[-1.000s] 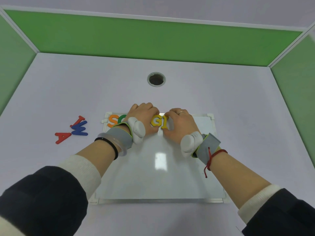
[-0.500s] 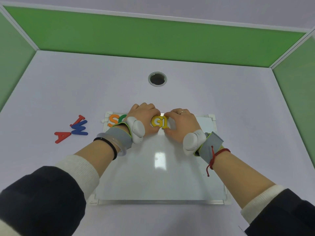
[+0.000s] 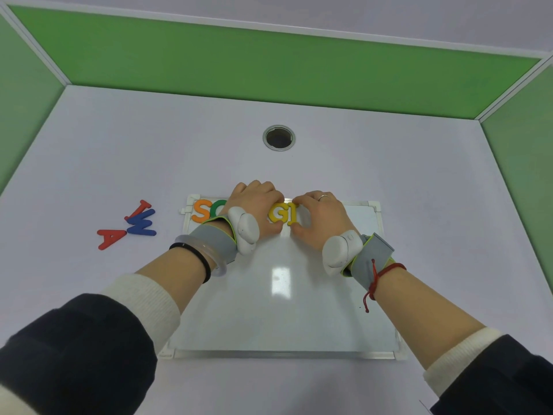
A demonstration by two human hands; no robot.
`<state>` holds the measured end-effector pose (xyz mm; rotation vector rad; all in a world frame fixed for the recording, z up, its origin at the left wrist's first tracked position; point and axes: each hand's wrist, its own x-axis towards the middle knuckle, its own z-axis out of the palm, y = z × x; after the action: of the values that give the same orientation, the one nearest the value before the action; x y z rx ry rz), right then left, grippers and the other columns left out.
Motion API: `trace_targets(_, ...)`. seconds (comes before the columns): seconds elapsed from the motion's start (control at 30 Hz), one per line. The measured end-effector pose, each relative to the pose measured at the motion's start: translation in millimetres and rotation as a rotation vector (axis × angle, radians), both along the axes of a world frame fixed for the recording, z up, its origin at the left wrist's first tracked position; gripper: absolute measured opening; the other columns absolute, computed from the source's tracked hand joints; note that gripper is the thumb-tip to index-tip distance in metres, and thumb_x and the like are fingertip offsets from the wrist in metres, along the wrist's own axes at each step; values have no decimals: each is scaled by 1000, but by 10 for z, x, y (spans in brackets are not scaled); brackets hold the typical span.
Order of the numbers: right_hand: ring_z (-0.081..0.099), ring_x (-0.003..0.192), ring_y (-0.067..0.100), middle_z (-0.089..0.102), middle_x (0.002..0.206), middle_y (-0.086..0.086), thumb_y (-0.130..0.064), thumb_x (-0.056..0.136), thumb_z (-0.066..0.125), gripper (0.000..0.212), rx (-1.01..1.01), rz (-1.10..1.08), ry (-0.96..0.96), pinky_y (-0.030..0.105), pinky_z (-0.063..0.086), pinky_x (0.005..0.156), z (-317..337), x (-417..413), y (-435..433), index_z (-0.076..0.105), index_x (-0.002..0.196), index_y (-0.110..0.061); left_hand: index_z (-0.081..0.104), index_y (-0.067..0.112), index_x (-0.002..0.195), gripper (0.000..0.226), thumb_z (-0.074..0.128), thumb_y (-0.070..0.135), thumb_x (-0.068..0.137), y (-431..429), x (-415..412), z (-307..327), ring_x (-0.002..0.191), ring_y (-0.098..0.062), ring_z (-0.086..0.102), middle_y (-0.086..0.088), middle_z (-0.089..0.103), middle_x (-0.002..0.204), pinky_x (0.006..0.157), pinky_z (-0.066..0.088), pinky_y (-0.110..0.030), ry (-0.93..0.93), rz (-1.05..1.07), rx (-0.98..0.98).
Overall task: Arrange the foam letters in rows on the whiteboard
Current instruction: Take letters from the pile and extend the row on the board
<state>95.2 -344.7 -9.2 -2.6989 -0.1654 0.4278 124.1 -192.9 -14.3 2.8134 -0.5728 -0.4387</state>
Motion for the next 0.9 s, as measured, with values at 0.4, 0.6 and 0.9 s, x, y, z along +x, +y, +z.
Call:
trace_targets(0.4, 32, 135, 27, 43, 142, 9, -23, 87, 57, 51, 27, 26, 25, 33, 26, 111, -12, -10, -51, 42, 135, -16, 49, 24, 124, 42, 52, 38, 84, -1, -48, 2, 117, -22, 45, 0, 52, 126, 101, 28, -34, -42, 11, 23)
trace_targets(0.6, 12, 144, 26, 31, 150, 12, -20, 84, 61, 56, 77, -4, -20, 33, 18, 116, 20, -56, -8, 40, 135, -12, 36, 21, 136, 59, 54, 41, 85, 102, -124, 30, 128, -22, 40, 0, 46, 138, 106, 25, -35, -57, 67, -15)
trace_targets(0.9, 11, 145, 25, 32, 150, 11, -22, 83, 62, 55, 99, 79, -45, 34, 18, 117, 88, -62, 313, 42, 134, -13, 39, 21, 133, 64, 54, 52, 79, 451, -281, 53, 124, -21, 44, 1, 50, 134, 105, 27, -33, -79, 145, -47)
